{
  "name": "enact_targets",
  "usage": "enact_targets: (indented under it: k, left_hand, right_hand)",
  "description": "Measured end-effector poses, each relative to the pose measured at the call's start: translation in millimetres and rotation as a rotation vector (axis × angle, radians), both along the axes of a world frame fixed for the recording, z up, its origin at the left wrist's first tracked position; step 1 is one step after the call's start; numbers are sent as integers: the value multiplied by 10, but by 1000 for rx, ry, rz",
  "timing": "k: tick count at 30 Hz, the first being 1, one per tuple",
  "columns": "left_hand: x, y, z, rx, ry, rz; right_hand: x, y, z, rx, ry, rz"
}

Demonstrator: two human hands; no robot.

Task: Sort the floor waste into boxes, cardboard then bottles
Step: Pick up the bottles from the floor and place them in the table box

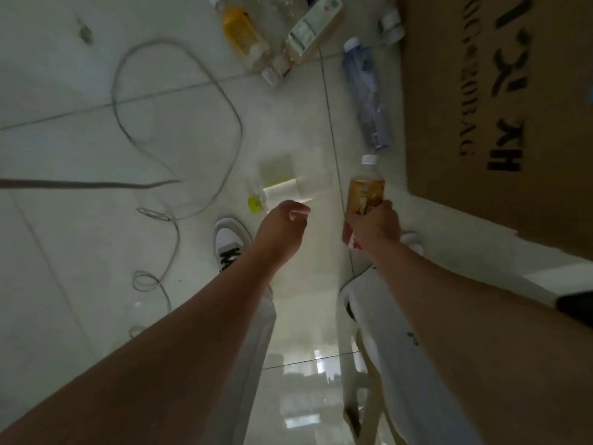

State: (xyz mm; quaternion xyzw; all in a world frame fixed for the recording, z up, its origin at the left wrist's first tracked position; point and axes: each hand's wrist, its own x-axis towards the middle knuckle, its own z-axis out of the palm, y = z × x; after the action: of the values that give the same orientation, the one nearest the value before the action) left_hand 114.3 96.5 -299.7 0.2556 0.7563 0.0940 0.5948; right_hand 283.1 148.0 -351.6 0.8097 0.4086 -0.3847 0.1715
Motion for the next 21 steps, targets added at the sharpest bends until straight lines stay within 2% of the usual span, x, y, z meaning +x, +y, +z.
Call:
enact_targets:
  k: [3,7,11,15,18,21]
  left_hand:
    - [-87,483,874,78,33,80]
    - [-375,1207,2370,153,32,238]
    - [-643,1878,4355,355,113,175]
    - [-783,2279,5999,547,130,81]
    - [-835,2510,7011,739,110,26]
    - [-782,2752,7769,910,76,9]
  right_hand:
    - [-201,169,1024,94,146,-41]
    - [-548,723,2747,260,346,-96]
    - [-791,1379,4807,519,425,-110]
    - [-881,1698,6552,733,577,-143]
    - [-840,1729,7514,880,656,-197]
    - [-728,1735,8200,997,732,-228]
